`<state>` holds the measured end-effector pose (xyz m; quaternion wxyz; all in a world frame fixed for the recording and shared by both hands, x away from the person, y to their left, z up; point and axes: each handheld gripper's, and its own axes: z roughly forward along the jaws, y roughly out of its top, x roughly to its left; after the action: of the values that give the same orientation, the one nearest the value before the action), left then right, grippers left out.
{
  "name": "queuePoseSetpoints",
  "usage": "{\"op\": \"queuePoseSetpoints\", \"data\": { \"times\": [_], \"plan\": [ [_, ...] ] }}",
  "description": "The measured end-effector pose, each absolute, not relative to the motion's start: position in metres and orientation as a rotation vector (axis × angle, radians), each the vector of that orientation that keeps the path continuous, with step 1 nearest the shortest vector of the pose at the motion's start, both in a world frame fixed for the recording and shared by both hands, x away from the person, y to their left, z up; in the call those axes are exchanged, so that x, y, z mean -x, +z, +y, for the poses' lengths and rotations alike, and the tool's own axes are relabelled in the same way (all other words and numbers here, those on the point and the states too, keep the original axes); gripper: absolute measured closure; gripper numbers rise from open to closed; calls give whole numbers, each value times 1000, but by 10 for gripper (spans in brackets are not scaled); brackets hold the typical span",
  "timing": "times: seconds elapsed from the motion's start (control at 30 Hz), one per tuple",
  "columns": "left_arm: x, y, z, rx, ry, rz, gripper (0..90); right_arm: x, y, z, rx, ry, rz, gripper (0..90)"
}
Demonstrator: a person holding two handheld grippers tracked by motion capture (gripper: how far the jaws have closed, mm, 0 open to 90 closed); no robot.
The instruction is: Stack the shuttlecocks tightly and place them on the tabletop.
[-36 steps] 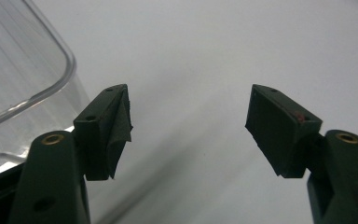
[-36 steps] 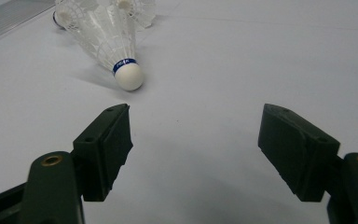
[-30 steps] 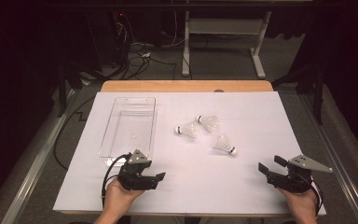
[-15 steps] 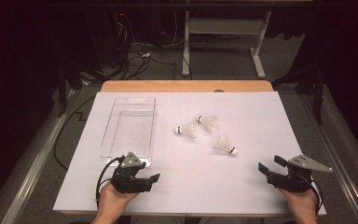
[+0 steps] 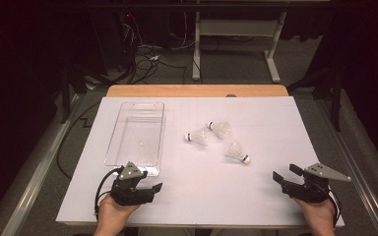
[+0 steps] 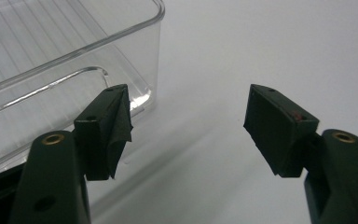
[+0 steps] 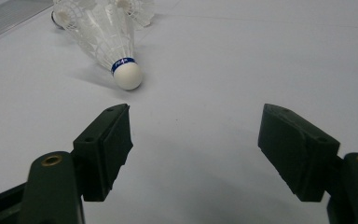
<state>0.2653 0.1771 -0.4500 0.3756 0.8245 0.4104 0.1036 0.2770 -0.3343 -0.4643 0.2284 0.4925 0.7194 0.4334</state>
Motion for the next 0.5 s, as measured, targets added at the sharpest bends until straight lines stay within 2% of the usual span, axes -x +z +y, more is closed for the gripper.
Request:
{"op": "queuePoseSetpoints", "data": {
  "times": [0.5],
  "plan": [
    [-261, -453, 192, -2092, 298, 1077, 321, -277, -464, -334, -1355, 1191, 1981, 261]
  ]
}}
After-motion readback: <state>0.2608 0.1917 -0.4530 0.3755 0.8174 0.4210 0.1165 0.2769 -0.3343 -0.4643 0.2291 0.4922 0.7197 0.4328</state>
